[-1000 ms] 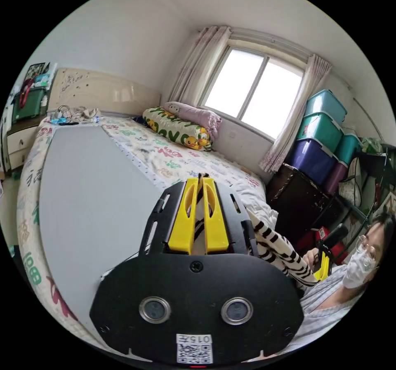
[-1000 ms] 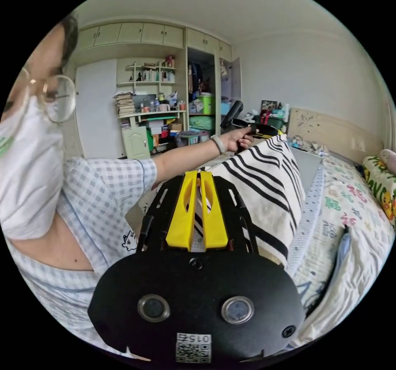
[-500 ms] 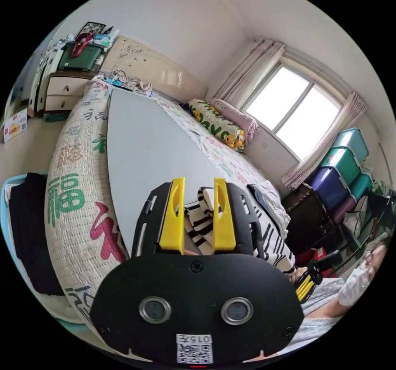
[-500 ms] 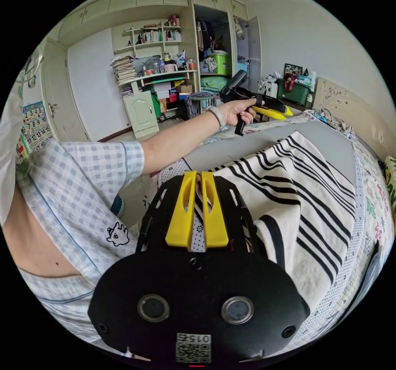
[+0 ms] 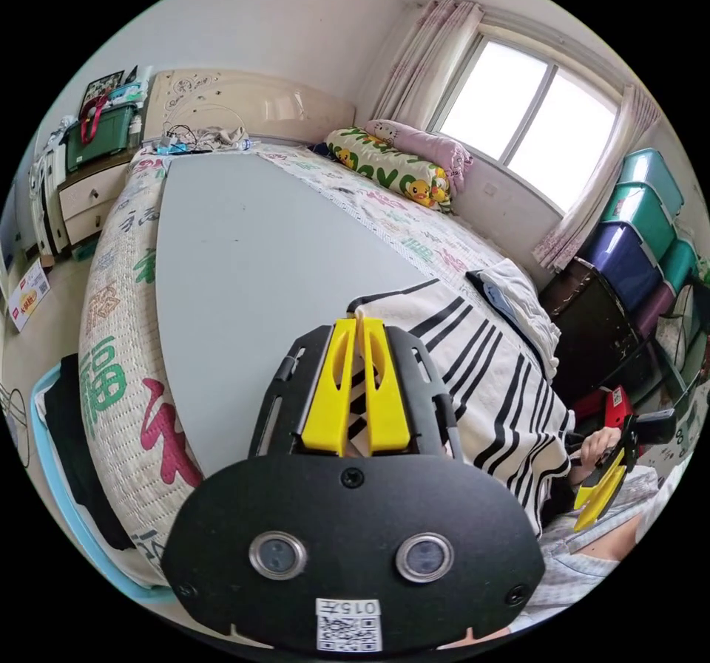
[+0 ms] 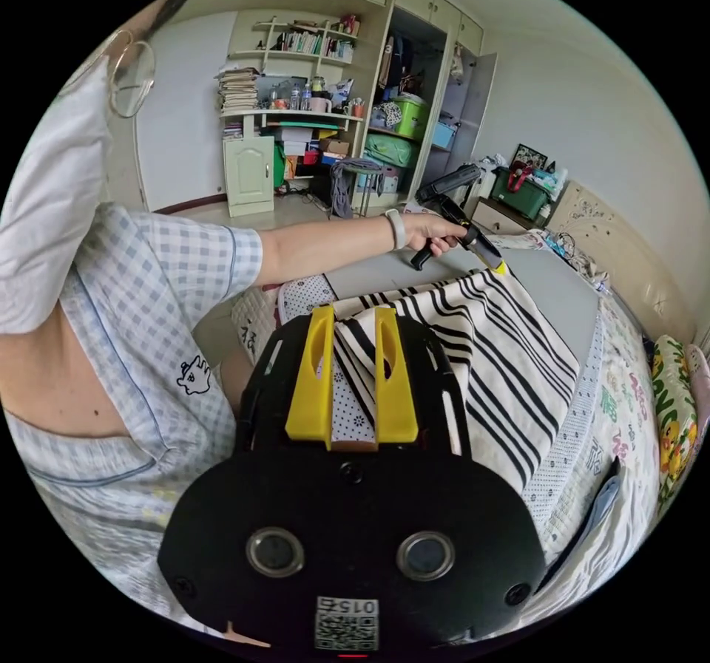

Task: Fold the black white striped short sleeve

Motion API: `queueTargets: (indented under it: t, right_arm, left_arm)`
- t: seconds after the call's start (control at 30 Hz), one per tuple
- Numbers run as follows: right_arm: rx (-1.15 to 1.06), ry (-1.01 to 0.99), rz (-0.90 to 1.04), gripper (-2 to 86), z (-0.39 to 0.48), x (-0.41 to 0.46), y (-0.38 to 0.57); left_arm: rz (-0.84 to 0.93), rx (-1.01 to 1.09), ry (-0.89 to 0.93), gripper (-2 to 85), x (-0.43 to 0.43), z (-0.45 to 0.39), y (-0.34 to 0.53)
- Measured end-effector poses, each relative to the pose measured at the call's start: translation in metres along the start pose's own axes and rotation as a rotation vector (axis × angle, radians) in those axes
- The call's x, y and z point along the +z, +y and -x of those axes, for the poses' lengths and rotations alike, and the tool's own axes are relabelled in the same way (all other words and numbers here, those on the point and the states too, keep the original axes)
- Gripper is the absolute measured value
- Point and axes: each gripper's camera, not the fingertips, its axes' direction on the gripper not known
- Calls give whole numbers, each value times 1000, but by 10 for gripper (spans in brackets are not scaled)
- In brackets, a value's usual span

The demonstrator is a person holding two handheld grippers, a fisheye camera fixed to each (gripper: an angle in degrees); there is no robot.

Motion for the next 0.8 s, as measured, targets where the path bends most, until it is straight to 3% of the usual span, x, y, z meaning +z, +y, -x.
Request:
queueTargets:
  t: [0.23, 0.5, 0.67, 0.8]
  right_arm:
    - [-30, 28, 177, 83, 12, 43, -12]
    - [-4, 93, 114, 3, 18, 27, -16]
    - [23, -111, -93, -9, 25, -3, -28]
    - [41, -122, -57, -10, 32, 13, -37]
  left_arm:
    - [2, 4, -7, 8, -15, -19, -37]
    - [-15, -9, 27, 7, -38, -34, -81]
    - [-167, -48, 148, 6, -106, -40, -104]
    - [-128, -63, 58, 6, -124, -42, -120]
